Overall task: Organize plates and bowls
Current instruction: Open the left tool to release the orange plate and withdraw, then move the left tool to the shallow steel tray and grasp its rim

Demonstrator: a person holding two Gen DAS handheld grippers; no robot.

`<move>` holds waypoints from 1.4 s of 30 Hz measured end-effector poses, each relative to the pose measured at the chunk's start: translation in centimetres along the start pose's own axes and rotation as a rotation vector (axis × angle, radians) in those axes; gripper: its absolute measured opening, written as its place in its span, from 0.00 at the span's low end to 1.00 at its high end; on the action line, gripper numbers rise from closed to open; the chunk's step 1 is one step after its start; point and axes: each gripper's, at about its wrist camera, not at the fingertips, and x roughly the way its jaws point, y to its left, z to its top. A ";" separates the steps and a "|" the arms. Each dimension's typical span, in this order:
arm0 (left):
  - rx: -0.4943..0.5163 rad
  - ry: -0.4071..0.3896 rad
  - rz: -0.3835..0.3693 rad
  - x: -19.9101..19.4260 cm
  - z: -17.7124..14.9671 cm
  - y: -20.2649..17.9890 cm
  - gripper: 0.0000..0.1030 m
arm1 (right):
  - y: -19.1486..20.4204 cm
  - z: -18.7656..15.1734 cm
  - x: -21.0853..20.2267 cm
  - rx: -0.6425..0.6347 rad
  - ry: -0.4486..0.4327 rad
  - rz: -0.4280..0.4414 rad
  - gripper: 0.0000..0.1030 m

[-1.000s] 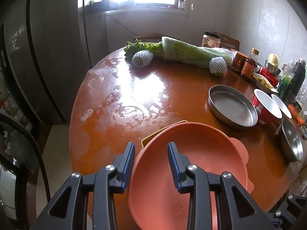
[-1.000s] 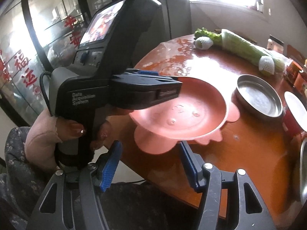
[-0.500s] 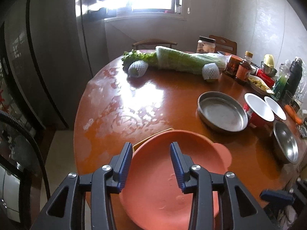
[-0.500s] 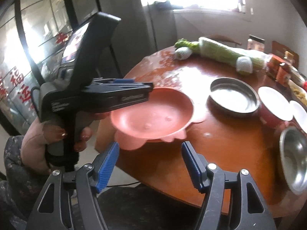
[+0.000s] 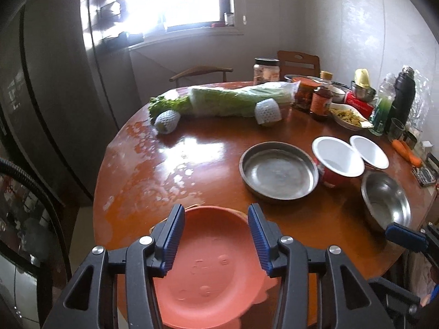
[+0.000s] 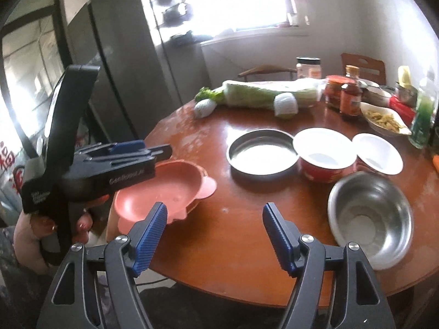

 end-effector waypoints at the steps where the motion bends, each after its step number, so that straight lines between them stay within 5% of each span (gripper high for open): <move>1: 0.005 0.001 -0.003 -0.1 0.1 -0.4 0.46 | -0.2 0.0 -0.2 0.006 -0.003 0.000 0.72; 16: 0.086 0.070 -0.064 2.1 4.0 -2.6 0.47 | -3.9 1.4 1.8 0.135 -0.017 -0.058 0.73; 26: 0.105 0.213 -0.123 10.1 7.0 -1.9 0.47 | -4.6 2.8 8.5 0.186 0.065 -0.085 0.73; 42: 0.120 0.294 -0.191 17.9 7.2 -3.2 0.46 | -7.7 3.8 14.3 0.339 0.128 -0.160 0.73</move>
